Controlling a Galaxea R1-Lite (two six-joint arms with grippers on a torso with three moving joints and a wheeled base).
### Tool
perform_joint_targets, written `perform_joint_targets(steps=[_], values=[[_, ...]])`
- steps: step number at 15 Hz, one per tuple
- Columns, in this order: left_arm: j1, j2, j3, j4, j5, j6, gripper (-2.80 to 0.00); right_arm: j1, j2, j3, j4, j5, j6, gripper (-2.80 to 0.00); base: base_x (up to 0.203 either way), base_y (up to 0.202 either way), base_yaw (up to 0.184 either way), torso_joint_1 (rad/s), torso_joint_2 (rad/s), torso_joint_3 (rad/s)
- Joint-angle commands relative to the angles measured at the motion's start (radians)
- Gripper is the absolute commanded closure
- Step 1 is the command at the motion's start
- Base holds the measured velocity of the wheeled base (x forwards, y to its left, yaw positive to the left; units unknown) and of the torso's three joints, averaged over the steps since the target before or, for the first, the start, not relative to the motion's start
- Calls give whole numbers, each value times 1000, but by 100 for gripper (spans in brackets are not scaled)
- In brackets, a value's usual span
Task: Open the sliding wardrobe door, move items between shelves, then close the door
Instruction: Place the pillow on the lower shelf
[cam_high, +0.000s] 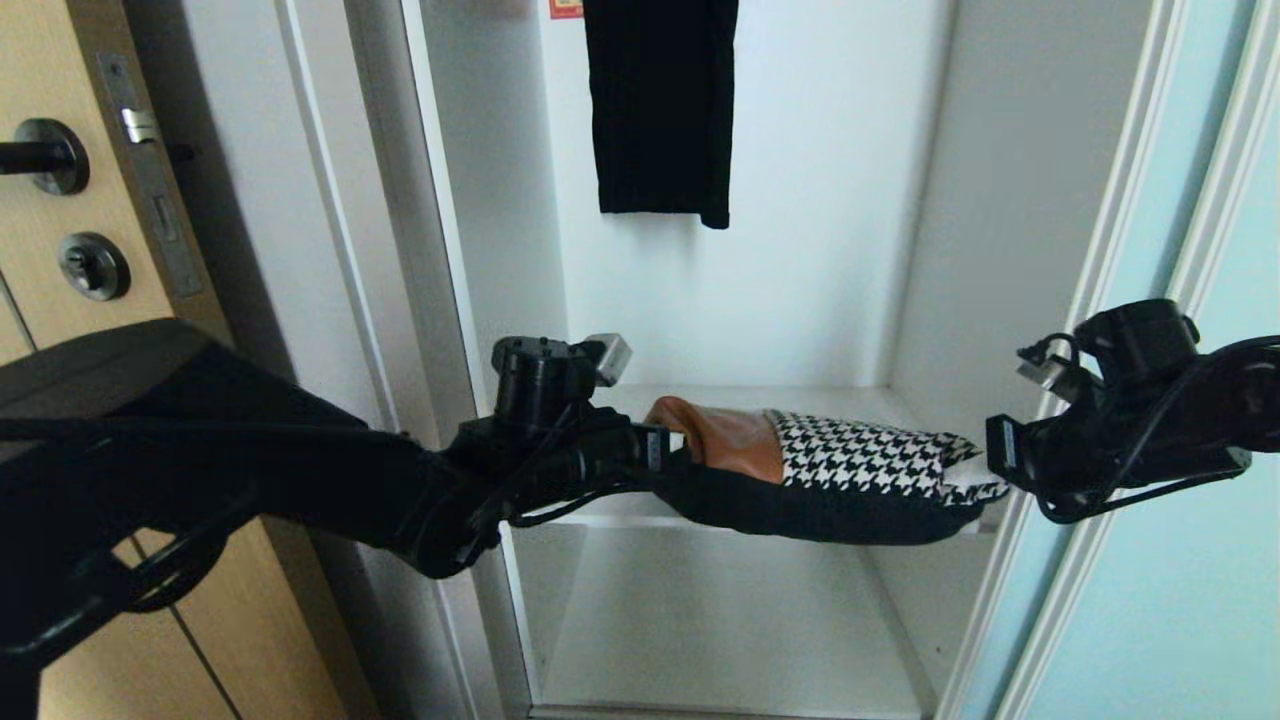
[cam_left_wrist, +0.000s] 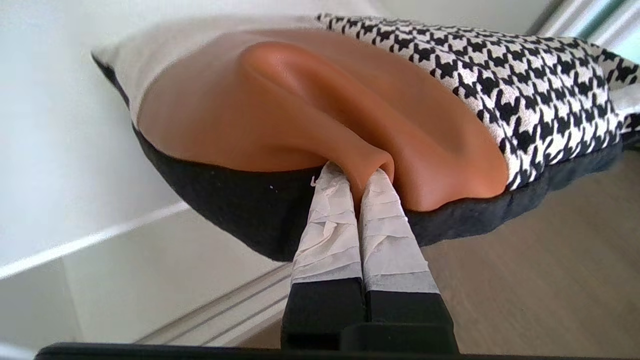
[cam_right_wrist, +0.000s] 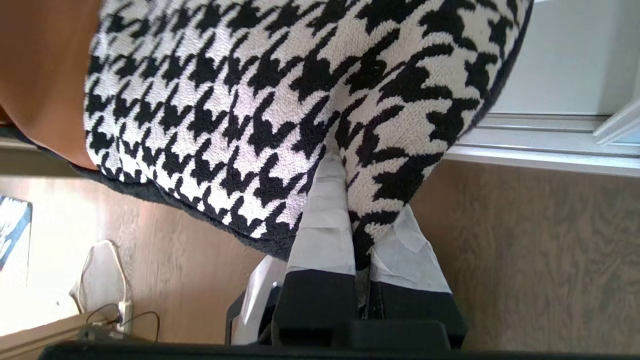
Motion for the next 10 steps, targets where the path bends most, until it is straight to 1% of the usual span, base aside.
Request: perform_joint_targets(steps=[1,4,7,10], values=[[-15,-105,70,-7,9,-8,0,2,-101,49,1,5,2,0,0,0,0,0,0,0],[-54,-195,139,-7,21,-23,0,5,-200,97,7,29,1,0,0,0,0,0,0,0],[-107,-284,212,-4,61,-26,0,14,-292,144,25,45,0,0,0,0,0,0,0,0],[-142,-366,274,5,67,-26,0,28,-387,207,29,62,2,0,0,0,0,0,0,0]])
